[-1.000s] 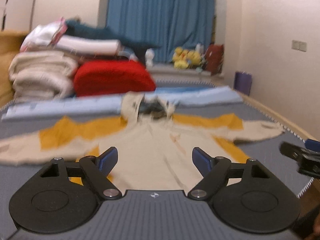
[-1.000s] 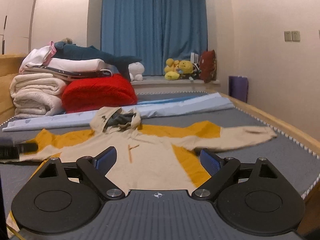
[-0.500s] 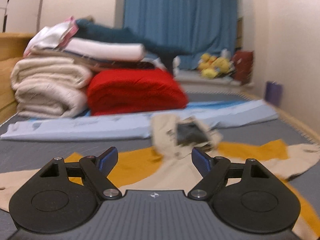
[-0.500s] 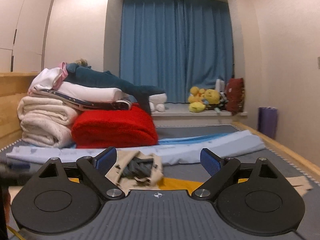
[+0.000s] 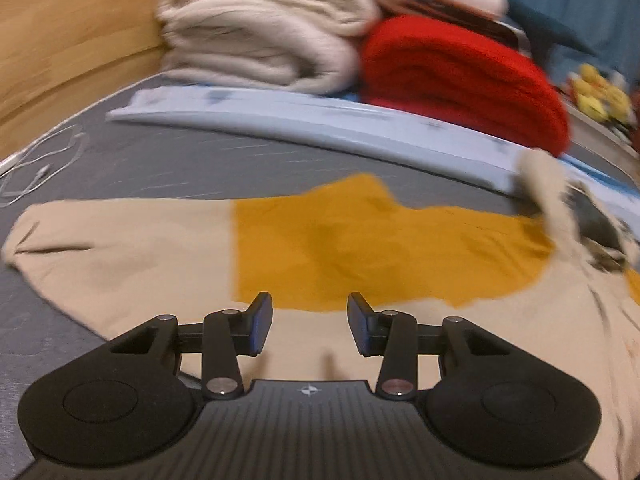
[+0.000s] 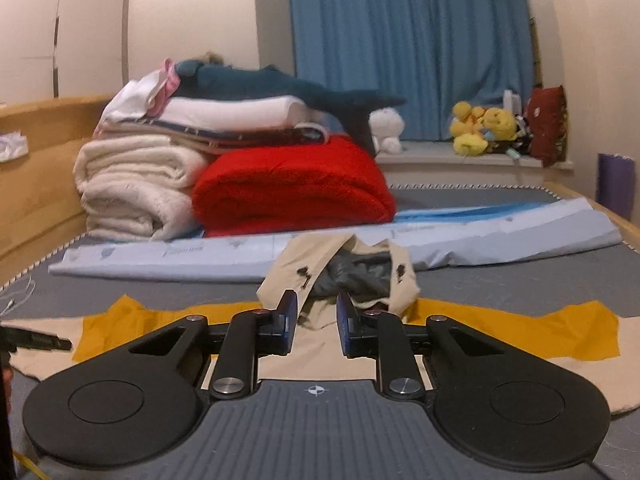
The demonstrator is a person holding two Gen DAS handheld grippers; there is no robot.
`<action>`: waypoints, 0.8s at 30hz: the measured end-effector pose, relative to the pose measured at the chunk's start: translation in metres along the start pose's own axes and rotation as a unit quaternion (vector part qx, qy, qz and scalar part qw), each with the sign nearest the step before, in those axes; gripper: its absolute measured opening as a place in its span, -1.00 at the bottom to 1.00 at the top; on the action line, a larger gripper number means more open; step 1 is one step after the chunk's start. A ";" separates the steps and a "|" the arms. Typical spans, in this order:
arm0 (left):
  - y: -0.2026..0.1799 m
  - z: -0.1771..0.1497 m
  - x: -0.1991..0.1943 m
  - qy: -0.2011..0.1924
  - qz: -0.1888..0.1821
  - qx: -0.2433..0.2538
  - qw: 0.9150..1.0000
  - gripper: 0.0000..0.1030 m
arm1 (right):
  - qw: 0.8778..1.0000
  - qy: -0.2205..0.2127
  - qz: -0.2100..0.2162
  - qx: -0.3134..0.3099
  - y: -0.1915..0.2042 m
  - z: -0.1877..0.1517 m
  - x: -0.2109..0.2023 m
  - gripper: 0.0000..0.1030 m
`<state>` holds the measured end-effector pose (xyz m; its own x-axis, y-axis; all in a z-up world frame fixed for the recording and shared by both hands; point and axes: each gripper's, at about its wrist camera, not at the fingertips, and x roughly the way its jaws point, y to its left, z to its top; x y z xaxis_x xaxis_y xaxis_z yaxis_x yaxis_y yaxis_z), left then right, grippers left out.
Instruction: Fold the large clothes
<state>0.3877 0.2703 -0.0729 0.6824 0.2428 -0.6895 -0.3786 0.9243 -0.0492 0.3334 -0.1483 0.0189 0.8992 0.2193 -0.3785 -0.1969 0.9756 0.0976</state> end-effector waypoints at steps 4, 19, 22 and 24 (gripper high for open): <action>0.051 0.008 0.016 0.010 0.053 -0.045 0.998 0.36 | 1.000 0.013 0.020 -0.012 0.008 0.000 0.021 -0.45; 0.207 0.011 0.034 0.063 0.148 -0.291 0.943 0.38 | 0.996 0.064 0.062 -0.025 0.019 -0.009 0.049 -0.93; 0.214 0.009 0.038 0.063 0.150 -0.303 0.939 0.27 | 0.995 0.070 0.062 -0.028 0.021 -0.012 0.052 -0.93; 0.224 0.006 0.037 0.063 0.149 -0.322 0.933 0.24 | 0.995 0.075 0.061 -0.029 0.023 -0.014 0.055 -0.93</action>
<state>0.3321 0.4879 -0.1053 0.4224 0.3867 -0.8198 -0.8649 0.4426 -0.2369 0.3726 -0.1142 -0.0124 0.7989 0.3322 -0.5014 -0.3281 0.9394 0.0996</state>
